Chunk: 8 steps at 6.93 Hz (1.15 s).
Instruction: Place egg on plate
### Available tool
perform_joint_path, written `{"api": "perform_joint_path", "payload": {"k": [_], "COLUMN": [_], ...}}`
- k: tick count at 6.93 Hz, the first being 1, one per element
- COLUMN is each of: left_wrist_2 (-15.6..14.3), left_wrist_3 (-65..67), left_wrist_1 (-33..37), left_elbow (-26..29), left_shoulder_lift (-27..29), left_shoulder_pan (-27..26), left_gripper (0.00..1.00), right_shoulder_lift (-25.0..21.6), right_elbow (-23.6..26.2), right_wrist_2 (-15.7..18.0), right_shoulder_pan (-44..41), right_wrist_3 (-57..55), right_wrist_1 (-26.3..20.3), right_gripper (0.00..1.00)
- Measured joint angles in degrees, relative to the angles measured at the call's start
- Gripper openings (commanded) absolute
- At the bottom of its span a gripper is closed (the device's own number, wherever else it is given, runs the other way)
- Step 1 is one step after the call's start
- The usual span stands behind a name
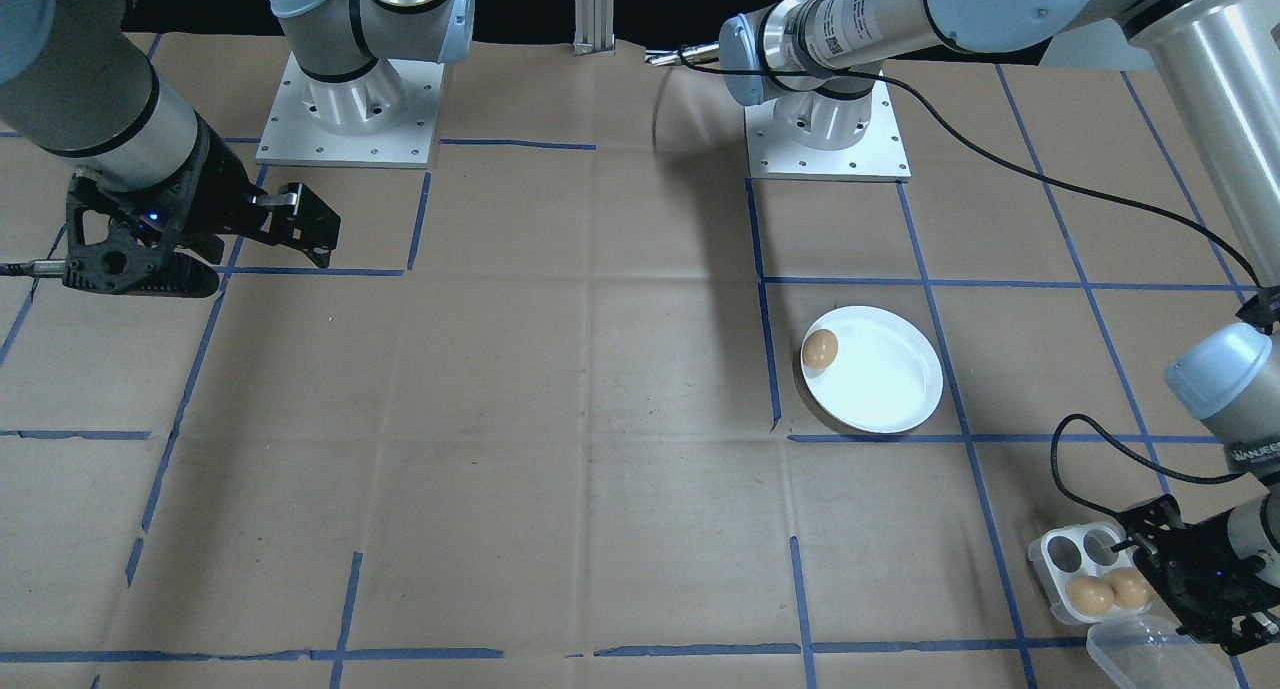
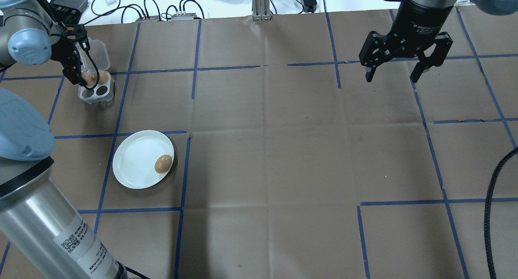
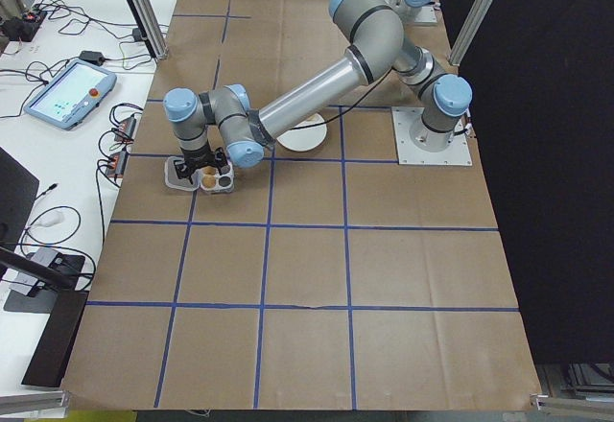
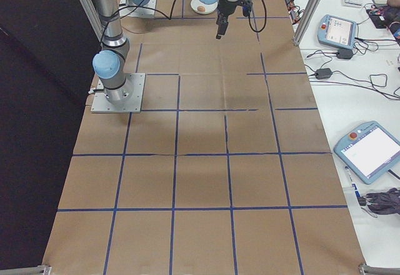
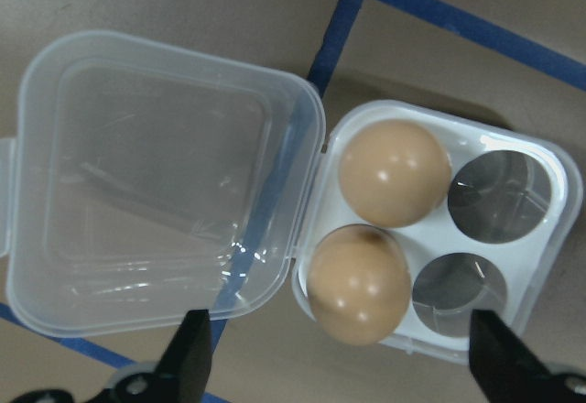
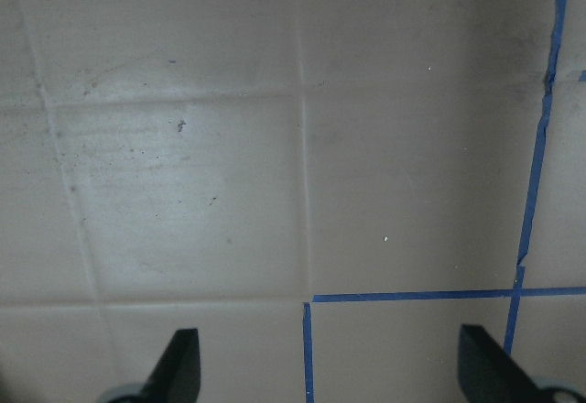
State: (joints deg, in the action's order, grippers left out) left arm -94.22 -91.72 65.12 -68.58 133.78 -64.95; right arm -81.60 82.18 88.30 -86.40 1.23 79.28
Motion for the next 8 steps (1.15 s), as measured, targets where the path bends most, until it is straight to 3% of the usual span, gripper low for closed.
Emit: {"api": "perform_joint_path", "payload": {"k": [3,6,8], "left_wrist_2": [-0.14,-0.25,-0.48], "left_wrist_3": [0.07,0.22,0.47], "left_wrist_1": [0.24,0.54,0.92], "left_elbow": [-0.06,-0.12,-0.14], "left_shoulder_lift": [0.5,0.92,0.95], "left_shoulder_pan": [0.0,0.0,0.0], "left_gripper": [0.89,0.78,0.39], "right_shoulder_lift": [-0.02,-0.02,-0.04], "right_elbow": [0.0,0.0,0.0], "right_wrist_2": [0.0,-0.05,-0.01], "right_shoulder_pan": [0.0,0.0,0.0], "right_wrist_3": [0.0,0.0,0.0], "right_wrist_1": [0.0,0.0,0.0], "right_gripper": [1.0,1.0,1.0]}}
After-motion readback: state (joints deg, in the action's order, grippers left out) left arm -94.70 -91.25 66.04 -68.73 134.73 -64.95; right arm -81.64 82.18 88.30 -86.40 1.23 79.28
